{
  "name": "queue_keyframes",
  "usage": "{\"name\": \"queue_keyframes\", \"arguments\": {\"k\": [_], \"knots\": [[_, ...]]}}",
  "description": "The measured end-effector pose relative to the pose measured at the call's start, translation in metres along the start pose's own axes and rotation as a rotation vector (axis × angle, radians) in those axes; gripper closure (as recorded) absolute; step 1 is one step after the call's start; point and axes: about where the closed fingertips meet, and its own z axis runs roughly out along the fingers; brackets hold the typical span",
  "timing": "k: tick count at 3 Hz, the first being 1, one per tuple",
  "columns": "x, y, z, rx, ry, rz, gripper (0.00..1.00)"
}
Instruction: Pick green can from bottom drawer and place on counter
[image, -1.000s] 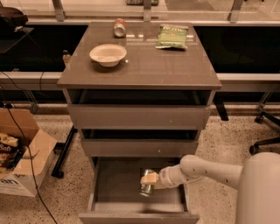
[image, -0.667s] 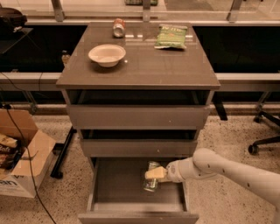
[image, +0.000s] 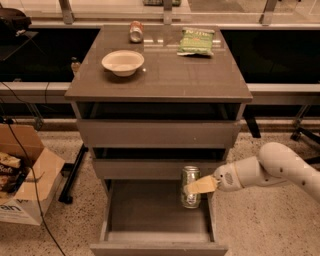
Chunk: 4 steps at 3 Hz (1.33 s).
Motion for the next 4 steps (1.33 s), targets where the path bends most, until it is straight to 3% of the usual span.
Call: {"name": "queue_keyframes", "arguments": {"k": [1, 2, 3, 4], "knots": [[-0.027, 0.071, -0.056, 0.045, -0.039, -0.3, 1.0], [-0.057, 0.115, -0.083, 0.092, -0.074, -0.485, 1.0], [-0.057, 0.115, -0.083, 0.092, -0.074, -0.485, 1.0], [-0.084, 0.137, -0.109, 0.148, -0.134, -0.562, 1.0]]}}
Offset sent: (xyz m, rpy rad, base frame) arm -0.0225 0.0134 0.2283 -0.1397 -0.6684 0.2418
